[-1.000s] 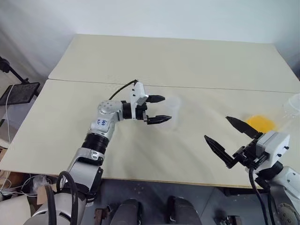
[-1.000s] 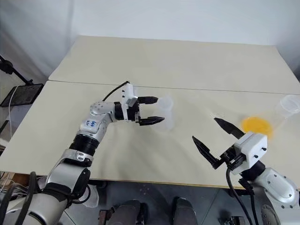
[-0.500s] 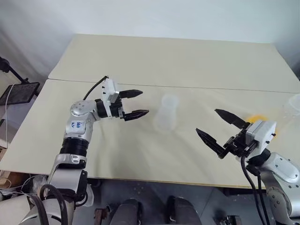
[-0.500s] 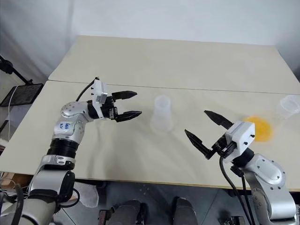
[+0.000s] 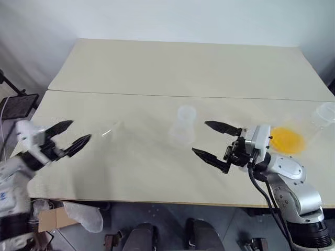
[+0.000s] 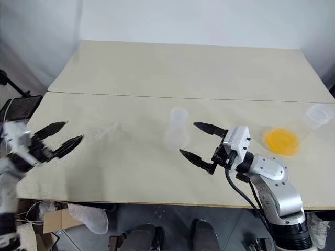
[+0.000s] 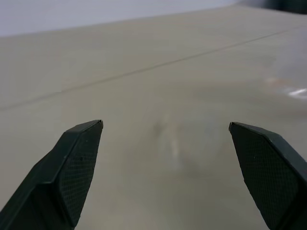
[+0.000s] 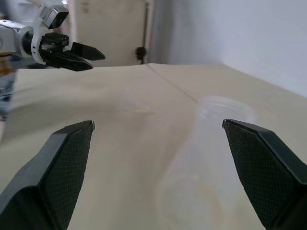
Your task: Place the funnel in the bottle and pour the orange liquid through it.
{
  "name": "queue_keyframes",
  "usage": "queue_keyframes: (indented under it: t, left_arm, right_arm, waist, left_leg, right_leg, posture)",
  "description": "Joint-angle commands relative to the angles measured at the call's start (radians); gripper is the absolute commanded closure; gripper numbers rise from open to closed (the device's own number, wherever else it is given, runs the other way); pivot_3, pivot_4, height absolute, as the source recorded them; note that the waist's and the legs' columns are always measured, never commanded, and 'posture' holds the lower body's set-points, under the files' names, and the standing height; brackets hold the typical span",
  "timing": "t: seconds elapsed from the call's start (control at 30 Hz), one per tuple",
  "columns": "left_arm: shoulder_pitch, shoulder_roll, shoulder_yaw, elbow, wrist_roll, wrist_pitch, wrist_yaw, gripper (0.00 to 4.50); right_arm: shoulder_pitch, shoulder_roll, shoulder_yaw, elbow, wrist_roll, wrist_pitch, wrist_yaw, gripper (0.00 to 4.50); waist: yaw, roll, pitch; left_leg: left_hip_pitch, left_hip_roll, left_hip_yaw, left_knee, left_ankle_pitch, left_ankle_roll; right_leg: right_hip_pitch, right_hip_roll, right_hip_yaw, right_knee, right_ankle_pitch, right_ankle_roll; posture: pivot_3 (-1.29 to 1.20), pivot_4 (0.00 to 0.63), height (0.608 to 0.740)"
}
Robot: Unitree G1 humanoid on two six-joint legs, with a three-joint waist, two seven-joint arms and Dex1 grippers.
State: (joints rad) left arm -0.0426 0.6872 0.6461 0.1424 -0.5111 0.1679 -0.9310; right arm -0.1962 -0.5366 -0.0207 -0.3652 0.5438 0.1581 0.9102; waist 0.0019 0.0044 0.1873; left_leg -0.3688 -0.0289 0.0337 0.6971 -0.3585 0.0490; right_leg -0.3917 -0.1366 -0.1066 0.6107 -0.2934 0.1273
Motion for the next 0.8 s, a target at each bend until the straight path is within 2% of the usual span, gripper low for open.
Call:
queue_keyframes:
  t: [0.03, 0.17, 0.27, 0.37, 0.57, 0.8]
  left_arm:
    - [0.138, 0.001, 0.128, -0.082, -0.047, 0.015, 0.029, 0.02]
    - [0.291, -0.033, 0.185, -0.140, -0.073, 0.037, 0.043, 0.02]
    - [0.335, -0.060, 0.179, -0.198, -0.093, 0.049, 0.062, 0.02]
    - [0.318, -0.088, 0.124, -0.282, -0.101, 0.067, 0.109, 0.02]
    - [0.237, -0.150, -0.076, -0.459, -0.127, 0.190, 0.224, 0.02]
    - [0.102, -0.215, -0.262, -0.391, -0.024, 0.195, 0.340, 0.02]
  right_arm:
    - [-0.048, 0.019, 0.042, 0.034, -0.010, -0.036, 0.057, 0.00]
    - [-0.088, 0.042, 0.068, 0.058, 0.000, -0.037, 0.086, 0.00]
    - [-0.096, 0.044, 0.071, 0.065, -0.001, -0.038, 0.101, 0.00]
    - [-0.091, 0.037, 0.058, 0.077, -0.006, -0.047, 0.106, 0.00]
    - [-0.052, 0.023, 0.016, 0.074, -0.033, -0.079, 0.087, 0.00]
    - [-0.007, 0.028, 0.002, 0.026, -0.045, -0.078, 0.043, 0.00]
  waist:
    - [0.002, 0.000, 0.000]
    - [-0.003, 0.000, 0.000]
    - [0.001, 0.000, 0.000]
    - [0.004, 0.000, 0.000]
    - [-0.002, 0.001, 0.000]
    - [-0.003, 0.001, 0.000]
  left_leg:
    - [0.000, 0.000, -0.001, 0.000, 0.000, 0.000]
    - [0.000, 0.000, 0.000, -0.001, -0.001, -0.001]
    - [0.000, 0.001, -0.001, -0.001, -0.001, -0.001]
    - [0.000, 0.000, -0.001, 0.000, -0.002, -0.001]
    - [0.000, 0.000, 0.000, -0.001, -0.002, -0.001]
    - [0.001, 0.002, 0.002, -0.001, -0.002, -0.002]
  right_leg:
    - [0.000, 0.000, 0.000, 0.000, 0.000, 0.000]
    - [-0.001, -0.002, 0.000, 0.000, 0.000, -0.001]
    - [0.000, -0.003, 0.000, 0.000, 0.000, -0.001]
    - [0.000, -0.003, 0.000, -0.001, 0.000, -0.001]
    - [0.000, -0.004, 0.000, 0.000, 0.000, -0.001]
    - [-0.001, 0.003, 0.001, 0.000, 0.000, -0.001]
  posture:
    - [0.00, 0.150, 0.740]
    - [0.00, 0.150, 0.740]
    - [0.00, 0.150, 0.740]
    - [0.00, 0.150, 0.740]
    - [0.00, 0.150, 0.740]
    - [0.00, 0.150, 0.740]
